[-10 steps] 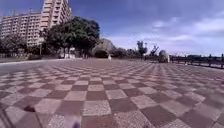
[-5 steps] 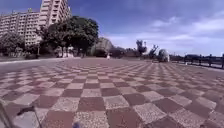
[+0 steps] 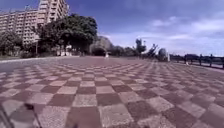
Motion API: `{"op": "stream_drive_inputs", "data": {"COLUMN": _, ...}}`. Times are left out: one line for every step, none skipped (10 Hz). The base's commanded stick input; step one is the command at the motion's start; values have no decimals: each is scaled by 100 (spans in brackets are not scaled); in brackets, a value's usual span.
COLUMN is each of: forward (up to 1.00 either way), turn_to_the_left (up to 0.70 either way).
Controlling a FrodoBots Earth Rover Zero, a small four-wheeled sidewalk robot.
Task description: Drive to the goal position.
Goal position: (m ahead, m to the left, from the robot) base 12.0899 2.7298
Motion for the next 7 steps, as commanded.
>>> {"op": "stream_drive_inputs", "data": {"forward": 70, "turn_to_the_left": 0}}
{"op": "stream_drive_inputs", "data": {"forward": 70, "turn_to_the_left": 0}}
{"op": "stream_drive_inputs", "data": {"forward": 70, "turn_to_the_left": 0}}
{"op": "stream_drive_inputs", "data": {"forward": 70, "turn_to_the_left": 0}}
{"op": "stream_drive_inputs", "data": {"forward": 70, "turn_to_the_left": 0}}
{"op": "stream_drive_inputs", "data": {"forward": 70, "turn_to_the_left": 0}}
{"op": "stream_drive_inputs", "data": {"forward": 70, "turn_to_the_left": 0}}
